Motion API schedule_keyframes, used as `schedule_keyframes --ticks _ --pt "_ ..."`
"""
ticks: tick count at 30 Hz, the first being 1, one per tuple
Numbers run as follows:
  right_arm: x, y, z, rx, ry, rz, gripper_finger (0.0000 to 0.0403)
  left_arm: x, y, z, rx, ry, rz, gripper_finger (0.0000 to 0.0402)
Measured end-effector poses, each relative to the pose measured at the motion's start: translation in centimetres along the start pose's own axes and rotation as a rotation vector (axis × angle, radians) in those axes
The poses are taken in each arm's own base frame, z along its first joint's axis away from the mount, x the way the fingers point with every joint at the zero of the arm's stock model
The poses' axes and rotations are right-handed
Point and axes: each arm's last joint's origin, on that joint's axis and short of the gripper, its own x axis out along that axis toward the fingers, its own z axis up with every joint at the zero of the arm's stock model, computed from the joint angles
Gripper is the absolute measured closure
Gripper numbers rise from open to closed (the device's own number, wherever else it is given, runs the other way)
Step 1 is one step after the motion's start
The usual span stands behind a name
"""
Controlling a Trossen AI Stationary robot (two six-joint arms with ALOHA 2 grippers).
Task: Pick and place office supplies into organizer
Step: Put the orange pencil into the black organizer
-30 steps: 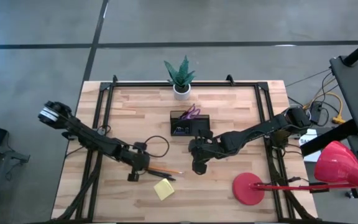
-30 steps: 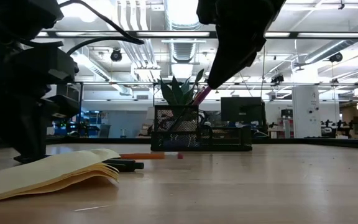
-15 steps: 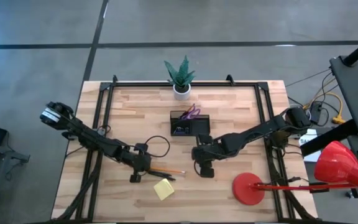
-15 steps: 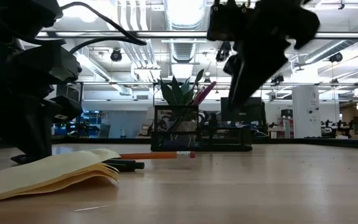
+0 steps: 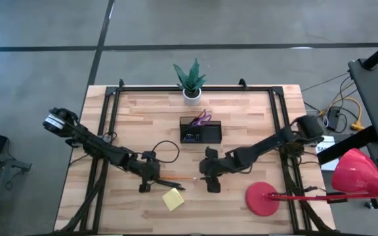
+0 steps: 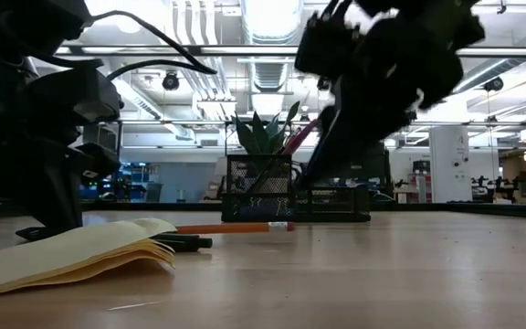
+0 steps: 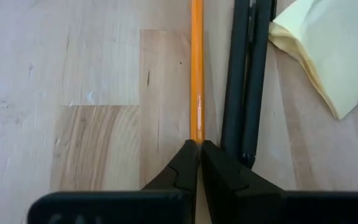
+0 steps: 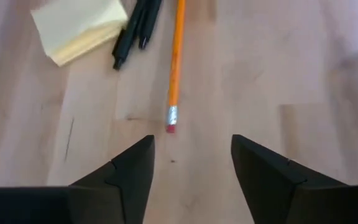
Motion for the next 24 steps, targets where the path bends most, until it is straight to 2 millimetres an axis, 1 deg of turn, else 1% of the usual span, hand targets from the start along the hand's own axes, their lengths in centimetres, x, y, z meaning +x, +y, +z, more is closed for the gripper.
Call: schedule_keyframes --ticks 3,9,13,15,19,21,24 --pt "1.5 0.2 0.0 0.012 0.027 -0.002 0.0199 0.0 0.0 0.0 -0.002 -0.004 0.001 0.0401" --pt "3.2 1.1 1.0 0.013 0.032 0.001 0.0199 0.0 0.0 0.1 -0.005 -0.008 0.003 0.0401" --pt "4.7 1.9 0.4 -0.012 0.085 -0.013 0.0199 0.0 0.0 0.1 -0.006 -0.01 0.003 0.0401" --pt "4.9 2.2 0.3 -0.014 0.1 -0.02 0.0199 0.0 0.0 0.1 -0.006 -0.012 0.004 0.0401" --pt "5.0 2.7 0.0 -0.039 0.08 -0.11 0.0201 0.0 0.0 0.1 -0.006 -0.013 0.004 0.0401" --pt "5.0 2.8 0.0 -0.044 0.065 -0.149 0.0209 0.0 0.0 0.2 -0.006 -0.014 0.004 0.0401" --pt "5.1 2.6 0.0 -0.039 0.06 -0.17 0.0233 0.0 0.0 0.2 -0.006 -0.014 0.004 0.0401"
